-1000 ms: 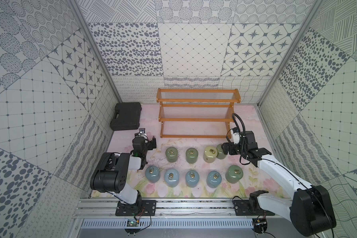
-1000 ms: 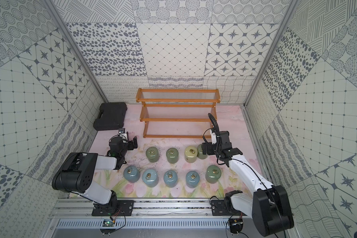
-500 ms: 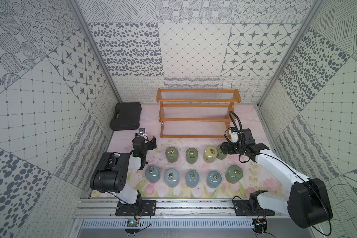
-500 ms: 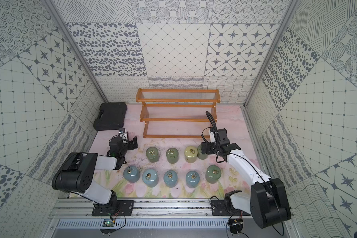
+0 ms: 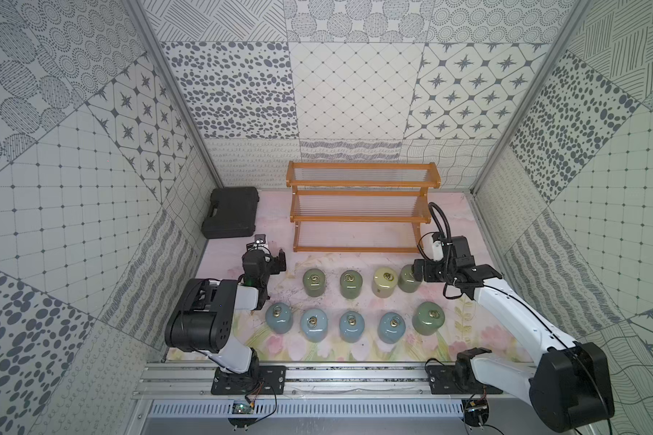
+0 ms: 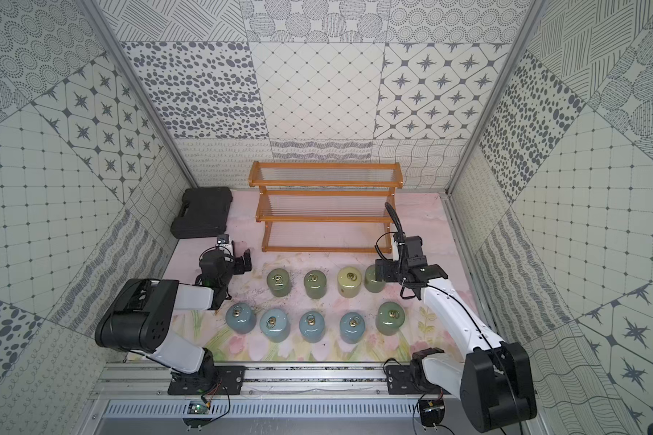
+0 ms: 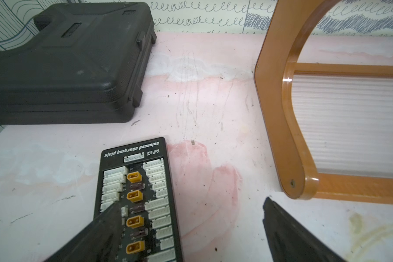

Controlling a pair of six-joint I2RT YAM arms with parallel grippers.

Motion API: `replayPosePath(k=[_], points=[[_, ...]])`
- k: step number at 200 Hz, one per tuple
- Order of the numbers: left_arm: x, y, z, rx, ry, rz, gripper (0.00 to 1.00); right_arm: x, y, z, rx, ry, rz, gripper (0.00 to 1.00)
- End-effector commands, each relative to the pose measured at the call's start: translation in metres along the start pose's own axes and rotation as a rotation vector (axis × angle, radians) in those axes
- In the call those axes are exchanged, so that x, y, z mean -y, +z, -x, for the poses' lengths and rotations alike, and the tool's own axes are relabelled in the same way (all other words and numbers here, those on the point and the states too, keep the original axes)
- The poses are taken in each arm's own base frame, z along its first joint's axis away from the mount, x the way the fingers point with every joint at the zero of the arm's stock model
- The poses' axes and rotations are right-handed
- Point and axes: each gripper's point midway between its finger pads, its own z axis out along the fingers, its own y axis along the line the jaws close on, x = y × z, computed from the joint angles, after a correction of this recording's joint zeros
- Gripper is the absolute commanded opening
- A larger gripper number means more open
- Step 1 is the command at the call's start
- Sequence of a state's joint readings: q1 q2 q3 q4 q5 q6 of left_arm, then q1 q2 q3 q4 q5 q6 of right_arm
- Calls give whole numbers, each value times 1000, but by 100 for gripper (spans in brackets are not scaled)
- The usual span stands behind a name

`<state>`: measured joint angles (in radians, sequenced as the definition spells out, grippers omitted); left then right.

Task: Remove the tea canisters from the shelf
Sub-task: Adjust the tea canister at the center of the board, then reset both arms

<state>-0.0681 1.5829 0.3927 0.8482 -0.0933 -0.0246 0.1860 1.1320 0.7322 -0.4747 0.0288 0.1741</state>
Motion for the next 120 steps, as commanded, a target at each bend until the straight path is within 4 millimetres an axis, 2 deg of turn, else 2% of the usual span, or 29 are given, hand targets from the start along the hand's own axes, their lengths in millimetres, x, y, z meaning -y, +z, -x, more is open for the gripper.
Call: replayPosePath(k=[1, 25, 37, 40, 73, 103, 120], points=[[-2, 1, 14, 51, -13, 0, 100, 29, -3, 35, 197, 74, -98, 99], [-2, 1, 14, 50, -13, 0, 100, 58, 8, 47, 332, 142, -170, 99], [-2, 1, 14, 52, -13, -1, 100, 66, 12, 55, 392, 149, -184, 100], [-2, 1, 14, 50, -13, 1, 100, 68, 17, 50, 388, 147, -190, 100], [-2, 1, 14, 52, -13, 0, 100, 72, 36, 49, 477, 84, -211, 100], [-2, 1, 14, 50, -13, 1, 100, 71, 27, 60, 599, 30, -212, 100], [-2, 1, 14, 50, -13, 0, 100, 66, 30, 63, 599, 6, -191, 100]])
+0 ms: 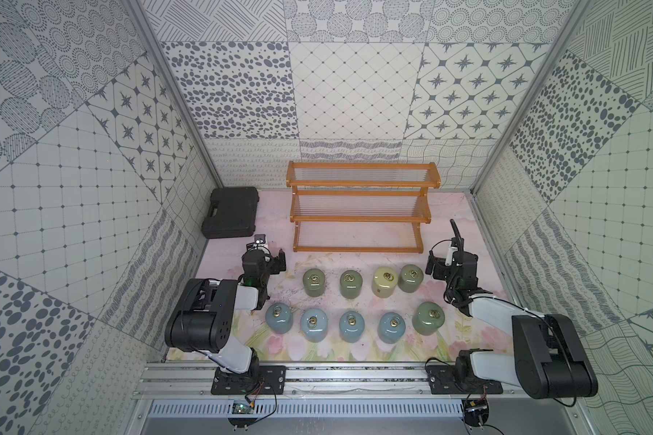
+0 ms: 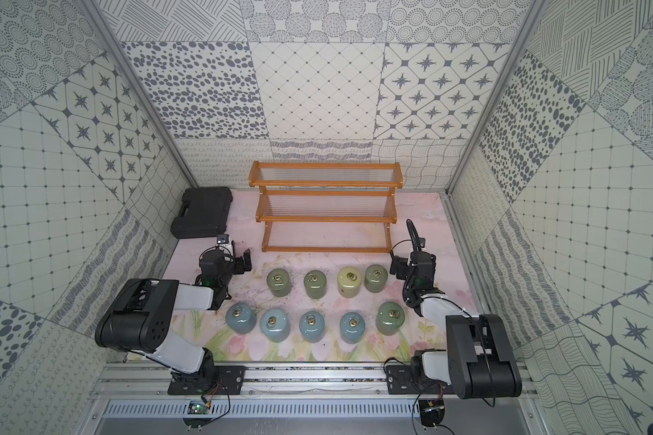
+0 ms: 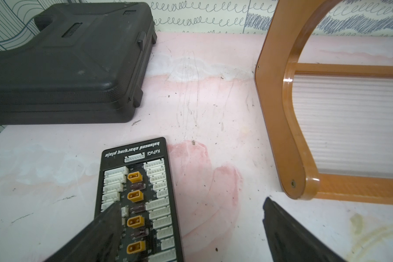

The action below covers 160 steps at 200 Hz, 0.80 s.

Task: Remove the tea canisters from the shelf
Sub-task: Reset both arms

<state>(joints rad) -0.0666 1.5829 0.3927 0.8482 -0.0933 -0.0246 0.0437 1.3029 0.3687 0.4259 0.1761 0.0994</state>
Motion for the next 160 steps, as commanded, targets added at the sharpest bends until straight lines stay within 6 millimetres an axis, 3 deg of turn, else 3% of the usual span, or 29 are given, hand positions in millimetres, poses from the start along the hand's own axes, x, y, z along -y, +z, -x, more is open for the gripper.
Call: replayPosePath(k=[1, 52, 110, 160], points=[[-1, 1, 14, 51, -12, -2, 100, -7, -3, 51, 214, -23, 28, 100], [-1, 1, 14, 51, -13, -2, 100, -20, 3, 49, 174, -27, 97, 100], [-2, 1, 14, 51, -14, -1, 100, -16, -11, 46, 201, -34, 93, 100], [-2, 1, 14, 51, -12, -1, 100, -17, 12, 54, 196, -33, 70, 100]])
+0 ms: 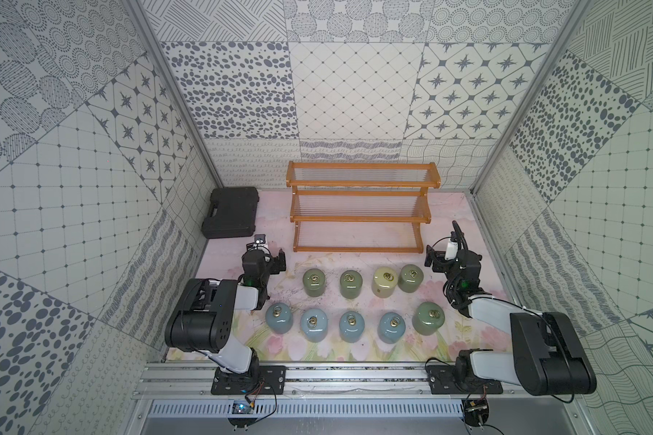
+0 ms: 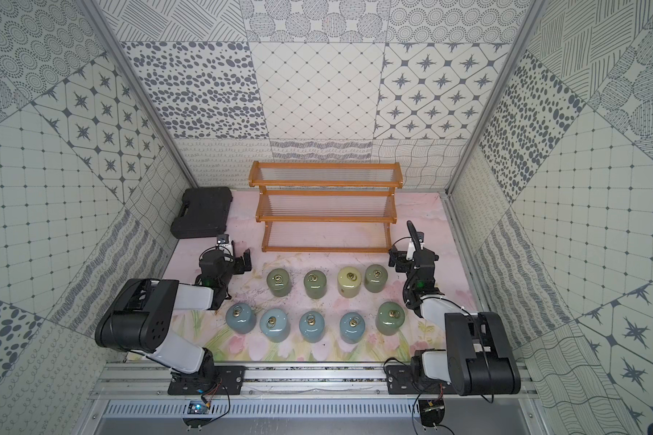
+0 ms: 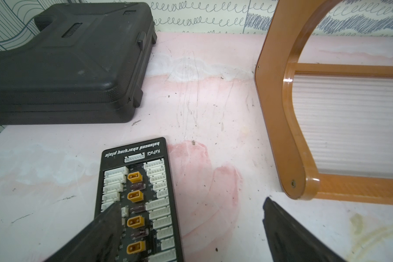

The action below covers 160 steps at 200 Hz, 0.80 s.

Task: Remove the tea canisters from the shelf
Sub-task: Reset both arms

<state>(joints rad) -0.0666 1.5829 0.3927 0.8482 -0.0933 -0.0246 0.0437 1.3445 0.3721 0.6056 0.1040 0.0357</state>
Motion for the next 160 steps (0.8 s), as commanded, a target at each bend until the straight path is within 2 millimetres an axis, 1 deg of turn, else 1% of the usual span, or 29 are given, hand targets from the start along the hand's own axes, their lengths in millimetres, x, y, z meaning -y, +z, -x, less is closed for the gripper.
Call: replayPosePath(k=[1, 20, 39, 46, 68, 160], points=[[-2, 1, 14, 51, -12, -1, 100, 1, 12, 22, 62, 8, -14, 100], [-2, 1, 14, 51, -13, 1, 100, 6, 16, 15, 99, 32, -49, 100], [-2, 1, 14, 51, -12, 1, 100, 11, 19, 2, 106, 46, -87, 100], [-2, 1, 14, 51, -13, 1, 100, 12, 20, 4, 122, 50, -101, 100], [-2, 1, 14, 51, -12, -1, 100, 12, 24, 3, 92, 42, -110, 100], [-2, 1, 14, 52, -11, 0, 100, 11, 24, 3, 88, 41, -110, 100]])
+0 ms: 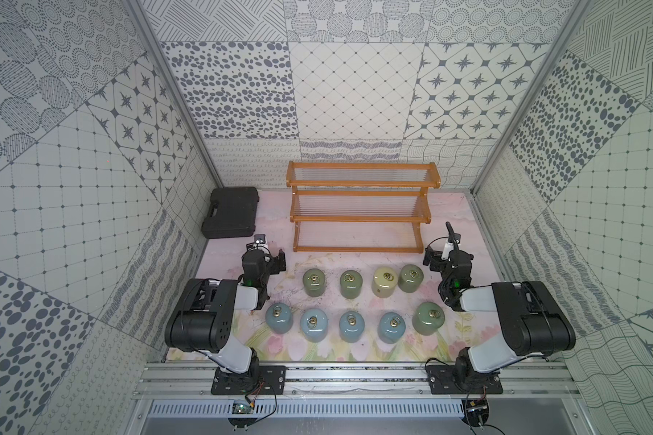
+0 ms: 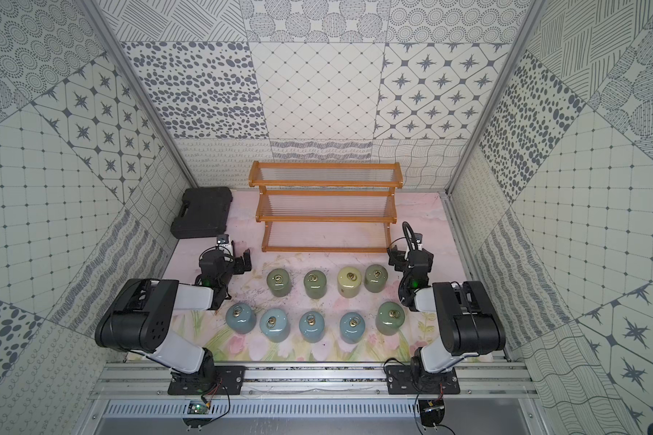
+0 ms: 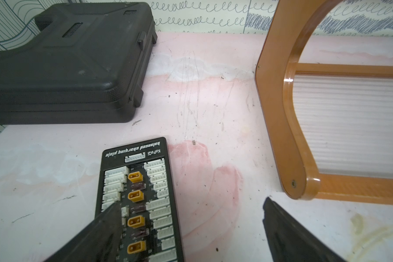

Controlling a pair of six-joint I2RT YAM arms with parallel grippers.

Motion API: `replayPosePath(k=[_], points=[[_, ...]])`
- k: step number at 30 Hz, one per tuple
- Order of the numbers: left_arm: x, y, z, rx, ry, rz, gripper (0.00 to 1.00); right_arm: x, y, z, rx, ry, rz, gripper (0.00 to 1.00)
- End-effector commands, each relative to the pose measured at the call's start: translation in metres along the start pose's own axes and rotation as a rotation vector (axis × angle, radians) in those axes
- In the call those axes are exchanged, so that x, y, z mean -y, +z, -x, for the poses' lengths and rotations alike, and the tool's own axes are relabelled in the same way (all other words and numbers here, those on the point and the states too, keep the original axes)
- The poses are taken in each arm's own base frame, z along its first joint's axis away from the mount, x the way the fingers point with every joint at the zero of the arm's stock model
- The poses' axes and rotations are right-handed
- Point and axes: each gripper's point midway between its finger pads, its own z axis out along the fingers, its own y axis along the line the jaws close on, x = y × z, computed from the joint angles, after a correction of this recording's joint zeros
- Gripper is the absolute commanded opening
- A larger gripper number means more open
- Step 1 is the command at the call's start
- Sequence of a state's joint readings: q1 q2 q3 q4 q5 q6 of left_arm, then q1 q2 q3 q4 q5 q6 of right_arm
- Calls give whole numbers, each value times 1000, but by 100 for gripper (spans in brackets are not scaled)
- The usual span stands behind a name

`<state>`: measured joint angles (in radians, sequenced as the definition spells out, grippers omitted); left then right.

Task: Remove the tea canisters from the shelf
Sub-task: Reset both arms

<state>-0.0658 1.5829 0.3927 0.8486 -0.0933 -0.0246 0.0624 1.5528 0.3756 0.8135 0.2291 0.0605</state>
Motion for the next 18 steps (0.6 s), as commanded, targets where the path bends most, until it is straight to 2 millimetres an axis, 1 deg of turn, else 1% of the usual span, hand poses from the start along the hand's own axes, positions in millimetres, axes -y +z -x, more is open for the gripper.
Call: replayPosePath(k=[1, 18], points=[[-1, 1, 14, 52, -10, 0, 100, -1, 0, 22, 78, 26, -3, 100], [-1, 2, 14, 45, -17, -11, 100, -1, 0, 21, 76, 27, -2, 100]])
